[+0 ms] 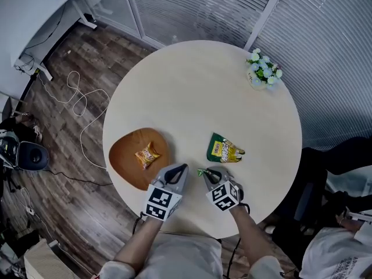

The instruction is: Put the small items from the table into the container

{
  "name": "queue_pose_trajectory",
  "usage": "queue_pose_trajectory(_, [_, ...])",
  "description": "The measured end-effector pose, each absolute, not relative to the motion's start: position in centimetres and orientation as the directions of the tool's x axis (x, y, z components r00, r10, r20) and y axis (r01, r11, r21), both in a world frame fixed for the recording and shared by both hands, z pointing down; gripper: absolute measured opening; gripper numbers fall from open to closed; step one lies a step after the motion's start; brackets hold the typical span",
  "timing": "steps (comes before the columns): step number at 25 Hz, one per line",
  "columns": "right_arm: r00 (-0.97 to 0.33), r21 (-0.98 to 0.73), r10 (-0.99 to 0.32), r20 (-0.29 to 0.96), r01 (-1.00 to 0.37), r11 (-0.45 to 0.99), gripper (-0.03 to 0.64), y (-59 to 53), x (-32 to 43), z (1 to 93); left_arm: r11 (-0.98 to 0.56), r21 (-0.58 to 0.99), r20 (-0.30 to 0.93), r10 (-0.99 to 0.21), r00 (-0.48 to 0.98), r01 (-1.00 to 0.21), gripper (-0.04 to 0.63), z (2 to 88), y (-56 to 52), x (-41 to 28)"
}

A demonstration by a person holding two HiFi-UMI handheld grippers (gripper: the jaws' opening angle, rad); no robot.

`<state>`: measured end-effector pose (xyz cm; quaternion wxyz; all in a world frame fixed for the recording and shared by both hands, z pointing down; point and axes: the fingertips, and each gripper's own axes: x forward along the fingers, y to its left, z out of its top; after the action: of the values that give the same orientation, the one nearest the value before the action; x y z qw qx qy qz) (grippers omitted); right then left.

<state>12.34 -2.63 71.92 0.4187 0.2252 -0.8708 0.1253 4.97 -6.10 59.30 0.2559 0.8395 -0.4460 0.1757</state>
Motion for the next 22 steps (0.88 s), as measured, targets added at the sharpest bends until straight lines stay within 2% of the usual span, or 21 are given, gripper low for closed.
queue_pose_trajectory(11, [-0.553,-0.031,-0.415,0.723,-0.625,0.780,0.043,-5.2,9.8,66.4,-0.488,0.266,0.486,-0.677,0.553,-0.831,-0.003,57.3,-6.6,1.0])
queue_pose_trajectory(18, [-0.609,0.003,-0.473,0.637,-0.612,0.791,0.041,-6.2,1.3,60.2,-0.476,0.269,0.465,-0.697,0.545,-0.837,-0.003,55.9,-6.0,-4.9])
queue_pose_trajectory(22, [-0.633,-0.001,-0.445,0.634,-0.576,0.818,0.041,-5.6,-4.0,59.3,-0.452,0.268,0.467,-0.712,0.525,-0.851,-0.003,55.8,-5.7,-9.1])
